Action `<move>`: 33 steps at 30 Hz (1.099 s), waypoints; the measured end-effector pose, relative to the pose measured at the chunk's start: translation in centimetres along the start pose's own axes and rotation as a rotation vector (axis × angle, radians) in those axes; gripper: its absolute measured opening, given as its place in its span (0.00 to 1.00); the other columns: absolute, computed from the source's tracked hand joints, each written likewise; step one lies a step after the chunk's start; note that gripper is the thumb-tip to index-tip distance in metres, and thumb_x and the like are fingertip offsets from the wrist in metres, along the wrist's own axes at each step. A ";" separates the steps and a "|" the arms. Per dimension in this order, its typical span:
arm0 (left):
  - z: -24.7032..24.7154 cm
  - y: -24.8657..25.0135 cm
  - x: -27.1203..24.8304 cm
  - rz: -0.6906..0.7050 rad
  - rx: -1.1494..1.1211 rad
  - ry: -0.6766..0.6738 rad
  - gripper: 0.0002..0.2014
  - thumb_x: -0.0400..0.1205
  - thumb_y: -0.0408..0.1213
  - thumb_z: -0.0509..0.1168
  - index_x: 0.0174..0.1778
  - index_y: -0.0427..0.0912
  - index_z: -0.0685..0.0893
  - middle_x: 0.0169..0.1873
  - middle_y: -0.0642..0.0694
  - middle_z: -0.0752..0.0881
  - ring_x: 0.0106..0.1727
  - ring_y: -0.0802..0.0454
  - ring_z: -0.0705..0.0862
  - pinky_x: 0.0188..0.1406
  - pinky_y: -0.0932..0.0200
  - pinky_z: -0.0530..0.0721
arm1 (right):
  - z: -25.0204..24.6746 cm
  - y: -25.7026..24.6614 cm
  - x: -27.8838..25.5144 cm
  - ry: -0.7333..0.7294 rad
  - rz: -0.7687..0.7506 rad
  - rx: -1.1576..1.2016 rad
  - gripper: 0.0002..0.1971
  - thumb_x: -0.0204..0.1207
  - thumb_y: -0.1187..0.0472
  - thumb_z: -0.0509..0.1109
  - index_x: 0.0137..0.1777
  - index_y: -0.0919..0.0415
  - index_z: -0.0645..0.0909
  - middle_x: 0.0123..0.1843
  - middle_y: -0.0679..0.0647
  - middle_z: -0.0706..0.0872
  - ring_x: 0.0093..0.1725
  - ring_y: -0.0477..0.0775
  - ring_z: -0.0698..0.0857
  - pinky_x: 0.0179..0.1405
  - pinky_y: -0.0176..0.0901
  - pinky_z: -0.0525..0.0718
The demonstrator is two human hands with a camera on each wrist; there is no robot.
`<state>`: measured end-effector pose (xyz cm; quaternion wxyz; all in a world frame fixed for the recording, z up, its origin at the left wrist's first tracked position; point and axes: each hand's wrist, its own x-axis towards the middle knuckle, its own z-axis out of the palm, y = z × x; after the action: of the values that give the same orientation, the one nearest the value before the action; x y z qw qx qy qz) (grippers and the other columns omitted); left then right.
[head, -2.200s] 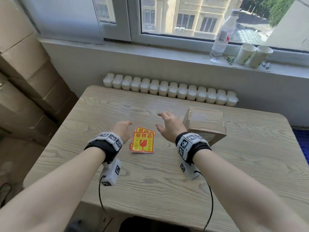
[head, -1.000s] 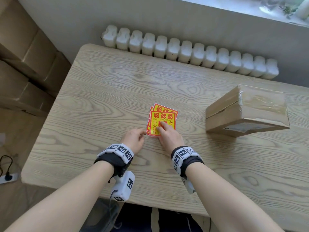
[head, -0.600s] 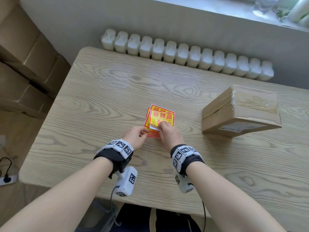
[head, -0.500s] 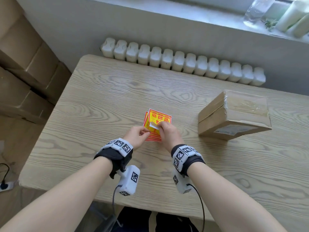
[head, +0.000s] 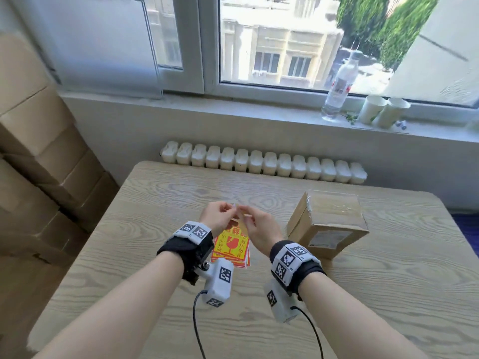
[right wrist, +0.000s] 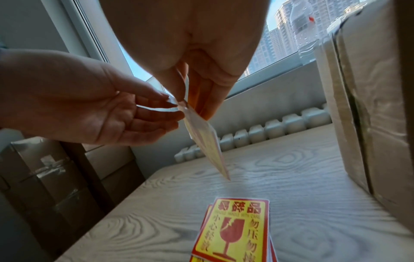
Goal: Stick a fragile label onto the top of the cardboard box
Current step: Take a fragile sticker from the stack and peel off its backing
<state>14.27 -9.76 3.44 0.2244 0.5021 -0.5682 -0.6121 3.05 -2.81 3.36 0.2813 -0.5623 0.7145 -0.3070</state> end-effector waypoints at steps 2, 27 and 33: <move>-0.1 0.7 -0.1 0.014 0.032 0.006 0.14 0.83 0.29 0.59 0.30 0.41 0.77 0.28 0.43 0.81 0.15 0.66 0.82 0.19 0.73 0.80 | -0.4 -0.3 0.0 -0.003 0.012 0.077 0.15 0.82 0.57 0.60 0.67 0.53 0.80 0.57 0.53 0.89 0.54 0.52 0.86 0.56 0.44 0.83; -2.1 1.7 -1.3 0.149 0.416 0.122 0.11 0.75 0.31 0.70 0.28 0.48 0.82 0.28 0.49 0.86 0.28 0.53 0.84 0.41 0.56 0.85 | -0.7 0.1 0.4 0.116 0.294 0.719 0.09 0.80 0.69 0.64 0.39 0.61 0.78 0.38 0.56 0.84 0.37 0.51 0.85 0.38 0.36 0.86; -3.8 0.0 -0.7 0.077 0.370 0.189 0.12 0.73 0.29 0.69 0.26 0.47 0.81 0.22 0.52 0.85 0.23 0.56 0.84 0.29 0.62 0.81 | -0.1 1.7 0.2 0.178 0.370 0.780 0.09 0.81 0.70 0.60 0.40 0.64 0.76 0.37 0.58 0.83 0.34 0.51 0.84 0.25 0.29 0.85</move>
<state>17.86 -10.91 4.23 0.2038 0.5678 -0.6661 -0.4387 1.86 -2.74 2.15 0.4603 -0.2479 0.6552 -0.5454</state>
